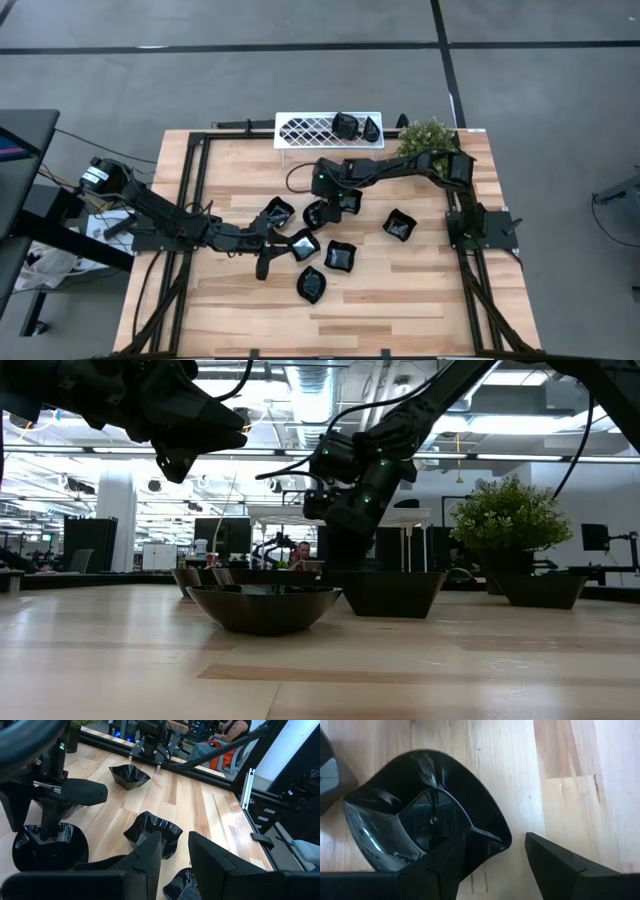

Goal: Pick & Place Mini shaped plates
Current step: Stack the leaf shaped plate on top of the leaf shaped plate on the shelf

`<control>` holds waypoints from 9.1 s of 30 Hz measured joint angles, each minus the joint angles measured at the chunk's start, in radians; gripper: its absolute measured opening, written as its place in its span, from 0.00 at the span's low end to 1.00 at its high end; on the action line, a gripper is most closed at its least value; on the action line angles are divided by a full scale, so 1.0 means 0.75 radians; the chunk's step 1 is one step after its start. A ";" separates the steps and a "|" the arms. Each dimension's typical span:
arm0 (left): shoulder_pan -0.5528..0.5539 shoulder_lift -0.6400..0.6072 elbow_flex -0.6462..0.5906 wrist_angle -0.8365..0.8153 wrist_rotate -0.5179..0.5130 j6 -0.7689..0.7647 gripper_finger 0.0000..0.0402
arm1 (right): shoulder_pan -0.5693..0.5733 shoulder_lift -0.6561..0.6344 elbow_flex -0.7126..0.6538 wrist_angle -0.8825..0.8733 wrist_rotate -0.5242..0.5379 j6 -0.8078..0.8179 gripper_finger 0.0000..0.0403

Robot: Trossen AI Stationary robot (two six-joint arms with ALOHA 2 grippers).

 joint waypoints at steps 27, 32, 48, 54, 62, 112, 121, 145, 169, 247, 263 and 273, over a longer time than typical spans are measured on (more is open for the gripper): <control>0.000 0.000 0.000 0.000 0.000 0.000 0.25 | 0.001 -0.002 0.056 -0.173 -0.005 0.107 0.33; 0.000 0.000 0.000 0.000 0.000 0.000 0.25 | -0.007 -0.002 0.056 -0.117 -0.005 0.107 0.33; 0.000 0.000 0.000 0.000 -0.001 0.000 0.25 | -0.080 -0.002 0.088 -0.116 -0.004 0.067 0.33; 0.000 0.000 0.000 -0.001 -0.001 0.001 0.25 | -0.079 -0.002 0.195 -0.202 -0.002 0.037 0.33; 0.000 0.000 -0.016 0.000 0.000 0.001 0.25 | -0.055 -0.003 0.242 -0.385 -0.002 0.084 0.33; 0.000 0.000 -0.024 0.070 -0.001 0.025 0.25 | 0.143 -0.317 -0.023 -0.411 0.252 0.420 0.33; 0.043 0.000 -0.024 0.110 -0.001 0.105 0.25 | 0.113 -0.786 -0.519 0.005 0.242 0.706 0.33; 0.084 0.000 -0.024 0.132 -0.001 0.108 0.25 | 0.078 -0.260 -0.045 -0.177 0.230 0.486 0.33; 0.084 0.000 -0.024 0.146 -0.001 0.105 0.25 | 0.066 -0.103 0.031 -0.229 0.168 0.451 0.58; 0.079 0.000 -0.024 0.170 0.000 0.104 0.25 | 0.040 -0.085 0.030 -0.184 0.169 0.427 0.58; 0.079 0.000 -0.024 0.170 0.000 0.104 0.25 | 0.063 -0.085 0.030 -0.194 0.169 0.406 0.58; 0.079 0.000 -0.024 0.170 0.000 0.104 0.25 | 0.070 -0.085 0.030 -0.195 0.168 0.370 0.58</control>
